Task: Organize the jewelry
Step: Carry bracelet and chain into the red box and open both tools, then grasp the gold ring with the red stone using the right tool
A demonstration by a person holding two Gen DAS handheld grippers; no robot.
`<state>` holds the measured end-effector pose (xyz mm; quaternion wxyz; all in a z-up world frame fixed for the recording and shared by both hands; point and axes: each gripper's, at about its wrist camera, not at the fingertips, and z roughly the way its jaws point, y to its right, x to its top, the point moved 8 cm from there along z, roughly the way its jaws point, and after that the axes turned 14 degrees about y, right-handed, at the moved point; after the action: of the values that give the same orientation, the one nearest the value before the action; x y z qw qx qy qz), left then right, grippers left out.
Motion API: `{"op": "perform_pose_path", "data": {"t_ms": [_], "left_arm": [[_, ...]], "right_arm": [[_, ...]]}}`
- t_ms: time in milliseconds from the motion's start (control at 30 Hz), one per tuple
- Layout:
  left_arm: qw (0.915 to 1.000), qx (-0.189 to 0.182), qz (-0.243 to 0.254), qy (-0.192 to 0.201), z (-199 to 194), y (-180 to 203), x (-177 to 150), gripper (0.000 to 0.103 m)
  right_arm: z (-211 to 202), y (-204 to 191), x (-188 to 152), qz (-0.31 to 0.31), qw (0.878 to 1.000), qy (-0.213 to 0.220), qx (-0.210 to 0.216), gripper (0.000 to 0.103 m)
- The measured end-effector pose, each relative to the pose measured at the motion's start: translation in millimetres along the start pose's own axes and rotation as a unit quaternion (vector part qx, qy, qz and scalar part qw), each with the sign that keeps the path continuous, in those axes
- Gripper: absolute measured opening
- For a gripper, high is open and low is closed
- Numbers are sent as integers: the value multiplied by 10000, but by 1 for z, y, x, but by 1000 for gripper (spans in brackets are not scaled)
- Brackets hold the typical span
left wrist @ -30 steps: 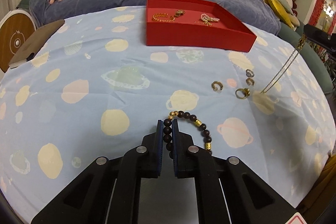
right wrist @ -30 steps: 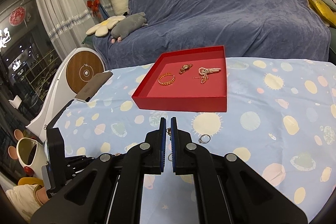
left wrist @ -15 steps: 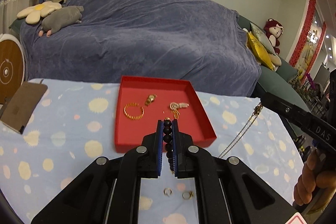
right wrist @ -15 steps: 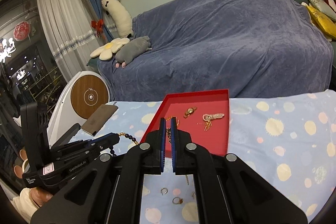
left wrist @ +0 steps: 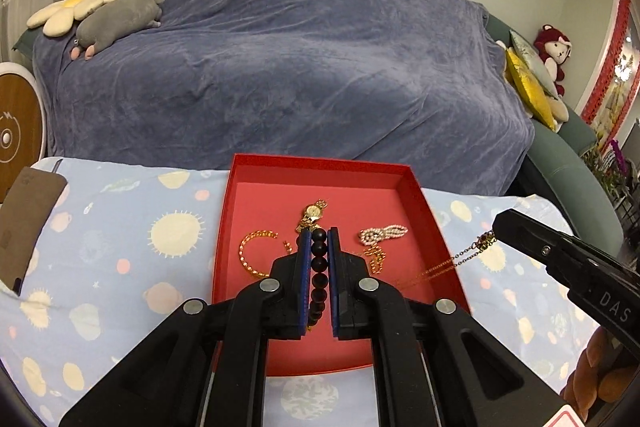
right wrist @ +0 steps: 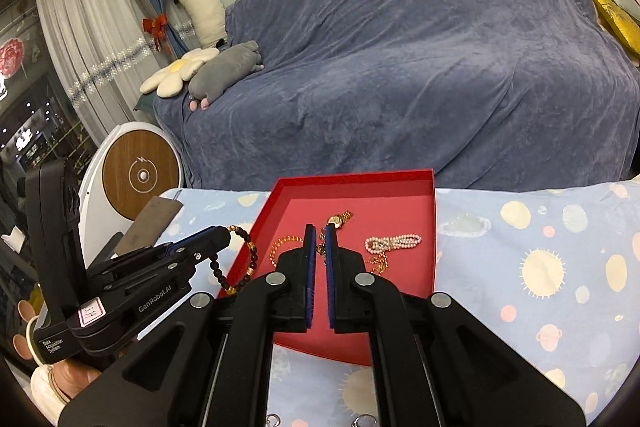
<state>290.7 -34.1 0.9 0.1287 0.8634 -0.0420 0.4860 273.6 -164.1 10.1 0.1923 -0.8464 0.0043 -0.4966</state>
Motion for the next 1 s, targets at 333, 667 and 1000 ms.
{"op": "perform_pose_path", "data": {"t_ms": [333, 667, 1000], "left_arm": [[9963, 790, 319, 66, 6, -11, -17, 62], [9971, 695, 278, 147, -29, 5, -21, 69], [9972, 609, 361, -224, -76, 7, -98, 77]], "right_arm": [[-9, 0, -11, -283, 9992, 64, -289, 35], [-50, -11, -22, -377, 9988, 134, -292, 41], [-99, 0, -129, -12, 9983, -560, -185, 43]]}}
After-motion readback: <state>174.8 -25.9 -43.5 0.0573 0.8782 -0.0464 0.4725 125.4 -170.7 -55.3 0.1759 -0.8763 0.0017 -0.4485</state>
